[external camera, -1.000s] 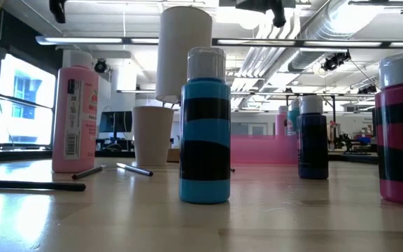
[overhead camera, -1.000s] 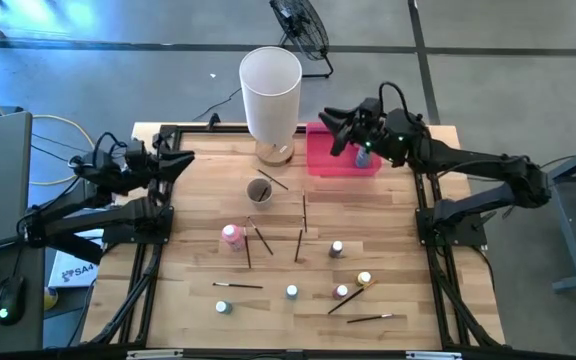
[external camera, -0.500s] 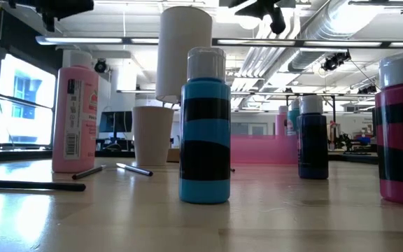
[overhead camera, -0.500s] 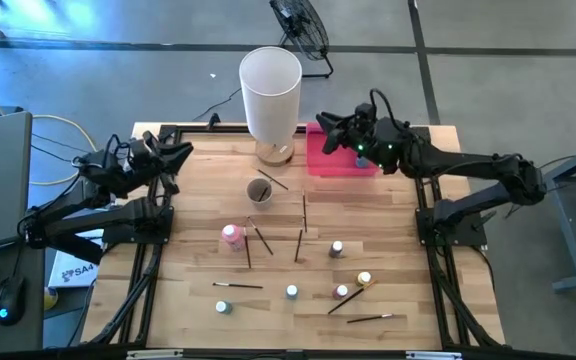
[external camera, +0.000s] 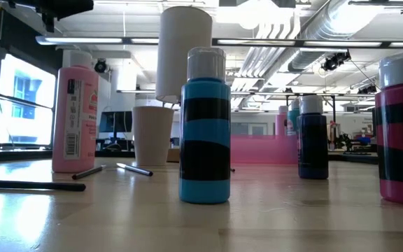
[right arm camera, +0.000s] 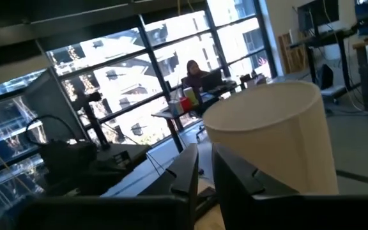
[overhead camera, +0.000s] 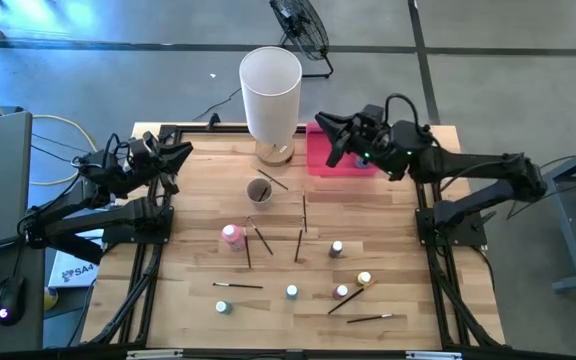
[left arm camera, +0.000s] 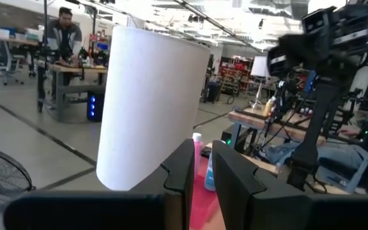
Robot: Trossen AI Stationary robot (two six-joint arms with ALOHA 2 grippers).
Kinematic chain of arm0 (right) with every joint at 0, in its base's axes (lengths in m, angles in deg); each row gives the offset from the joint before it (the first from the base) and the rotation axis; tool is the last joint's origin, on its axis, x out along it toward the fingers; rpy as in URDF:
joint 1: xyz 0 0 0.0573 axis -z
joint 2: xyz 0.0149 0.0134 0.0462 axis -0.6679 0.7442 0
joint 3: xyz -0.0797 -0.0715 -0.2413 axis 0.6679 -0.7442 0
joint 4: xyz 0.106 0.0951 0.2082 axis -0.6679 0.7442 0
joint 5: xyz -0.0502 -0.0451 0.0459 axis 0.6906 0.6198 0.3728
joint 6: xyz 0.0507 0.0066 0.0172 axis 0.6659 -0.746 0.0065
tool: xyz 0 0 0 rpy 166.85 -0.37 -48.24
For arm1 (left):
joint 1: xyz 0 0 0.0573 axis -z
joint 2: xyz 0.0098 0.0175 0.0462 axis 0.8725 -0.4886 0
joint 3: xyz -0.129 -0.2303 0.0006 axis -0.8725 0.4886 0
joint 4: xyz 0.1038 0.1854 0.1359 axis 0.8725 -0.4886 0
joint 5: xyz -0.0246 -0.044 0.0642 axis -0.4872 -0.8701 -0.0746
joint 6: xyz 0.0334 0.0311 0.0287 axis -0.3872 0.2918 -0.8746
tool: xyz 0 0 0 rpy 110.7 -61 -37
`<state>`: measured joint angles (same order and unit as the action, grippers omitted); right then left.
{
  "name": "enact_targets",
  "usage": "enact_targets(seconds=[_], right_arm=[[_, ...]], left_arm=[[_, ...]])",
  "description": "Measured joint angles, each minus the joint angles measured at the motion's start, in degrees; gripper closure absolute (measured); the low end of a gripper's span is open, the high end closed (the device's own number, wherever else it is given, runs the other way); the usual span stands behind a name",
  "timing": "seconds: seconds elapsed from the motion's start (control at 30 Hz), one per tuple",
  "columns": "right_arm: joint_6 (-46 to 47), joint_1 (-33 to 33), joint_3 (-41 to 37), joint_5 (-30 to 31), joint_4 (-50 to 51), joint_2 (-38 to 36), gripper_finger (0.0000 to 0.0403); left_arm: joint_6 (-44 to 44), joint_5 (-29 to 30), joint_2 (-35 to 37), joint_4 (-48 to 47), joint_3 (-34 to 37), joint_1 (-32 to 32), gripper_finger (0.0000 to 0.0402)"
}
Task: Pick & Place Paint Supplies
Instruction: Put the golden paint brush into the white cup
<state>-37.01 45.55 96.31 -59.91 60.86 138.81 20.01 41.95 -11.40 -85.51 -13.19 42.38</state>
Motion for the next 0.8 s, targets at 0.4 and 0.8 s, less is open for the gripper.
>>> enact_targets(seconds=[0.4,0.8], right_arm=[[-1.7,-2.1,7.4,8.2,3.9,5.5,0.0393],[21.7,2.9,11.0,-0.5,29.0,11.3,0.0399]], left_arm=[[2.0,0.4,-0.1,-0.4,0.0,0.0,0.0348],[2.4,0.4,-0.1,-0.6,0.0,0.0,0.0348]])
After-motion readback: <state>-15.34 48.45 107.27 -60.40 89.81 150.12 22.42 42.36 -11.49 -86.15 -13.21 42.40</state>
